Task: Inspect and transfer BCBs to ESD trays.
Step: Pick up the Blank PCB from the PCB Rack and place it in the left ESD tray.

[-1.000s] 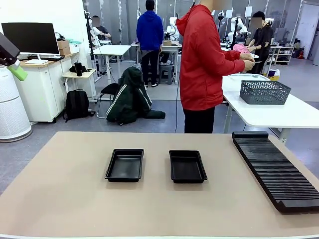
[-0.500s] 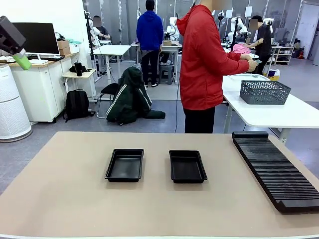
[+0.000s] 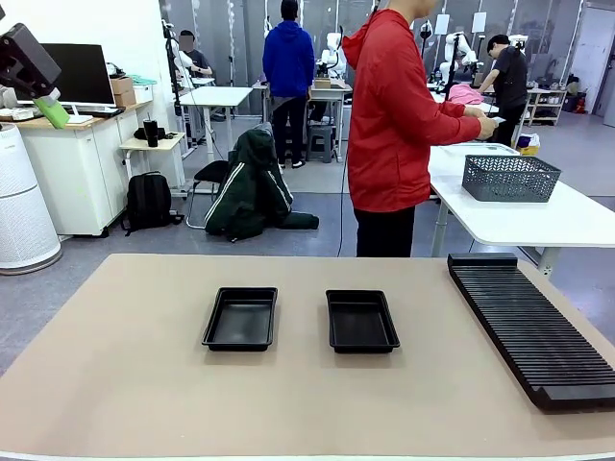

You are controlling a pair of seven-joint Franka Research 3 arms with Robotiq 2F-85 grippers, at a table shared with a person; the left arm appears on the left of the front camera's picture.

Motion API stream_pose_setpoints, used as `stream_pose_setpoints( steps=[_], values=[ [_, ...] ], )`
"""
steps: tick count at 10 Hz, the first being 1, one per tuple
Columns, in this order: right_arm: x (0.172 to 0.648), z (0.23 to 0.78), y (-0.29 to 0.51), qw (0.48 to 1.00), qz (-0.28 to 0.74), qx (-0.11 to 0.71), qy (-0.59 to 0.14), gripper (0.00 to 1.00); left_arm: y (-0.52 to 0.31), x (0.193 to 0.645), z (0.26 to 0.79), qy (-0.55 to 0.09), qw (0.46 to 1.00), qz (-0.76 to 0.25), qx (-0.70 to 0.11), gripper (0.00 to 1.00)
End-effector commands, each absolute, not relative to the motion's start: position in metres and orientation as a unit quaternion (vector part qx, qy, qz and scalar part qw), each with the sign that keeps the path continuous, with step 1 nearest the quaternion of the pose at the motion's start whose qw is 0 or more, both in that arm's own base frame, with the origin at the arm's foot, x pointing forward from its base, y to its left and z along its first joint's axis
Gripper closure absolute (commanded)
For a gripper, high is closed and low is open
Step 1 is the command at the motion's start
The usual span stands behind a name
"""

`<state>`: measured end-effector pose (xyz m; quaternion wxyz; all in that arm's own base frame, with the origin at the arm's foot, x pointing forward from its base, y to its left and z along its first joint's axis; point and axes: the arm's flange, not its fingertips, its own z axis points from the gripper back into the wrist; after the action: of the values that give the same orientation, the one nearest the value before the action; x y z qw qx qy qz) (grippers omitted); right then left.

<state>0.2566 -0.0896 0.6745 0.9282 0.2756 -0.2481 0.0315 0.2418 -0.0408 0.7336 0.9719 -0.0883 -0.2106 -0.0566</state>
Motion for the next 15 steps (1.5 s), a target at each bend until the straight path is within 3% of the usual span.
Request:
stream_pose_setpoints(
  steps=[1, 12, 15],
  values=[
    [0.257, 0.673, -0.089, 0.928, 0.032, 0.276, -0.247, 0.00, -0.041, 0.240, 0.734, -0.212, 0.972, -0.057, -0.089, 0.00],
    [0.257, 0.673, -0.089, 0.928, 0.032, 0.276, -0.247, 0.00, -0.041, 0.241, 0.734, -0.211, 0.972, -0.059, -0.089, 0.00],
    [0.257, 0.673, -0.089, 0.928, 0.032, 0.276, -0.247, 0.00, -0.044, 0.260, 0.750, -0.158, 0.983, -0.049, -0.075, 0.00]
  ],
)
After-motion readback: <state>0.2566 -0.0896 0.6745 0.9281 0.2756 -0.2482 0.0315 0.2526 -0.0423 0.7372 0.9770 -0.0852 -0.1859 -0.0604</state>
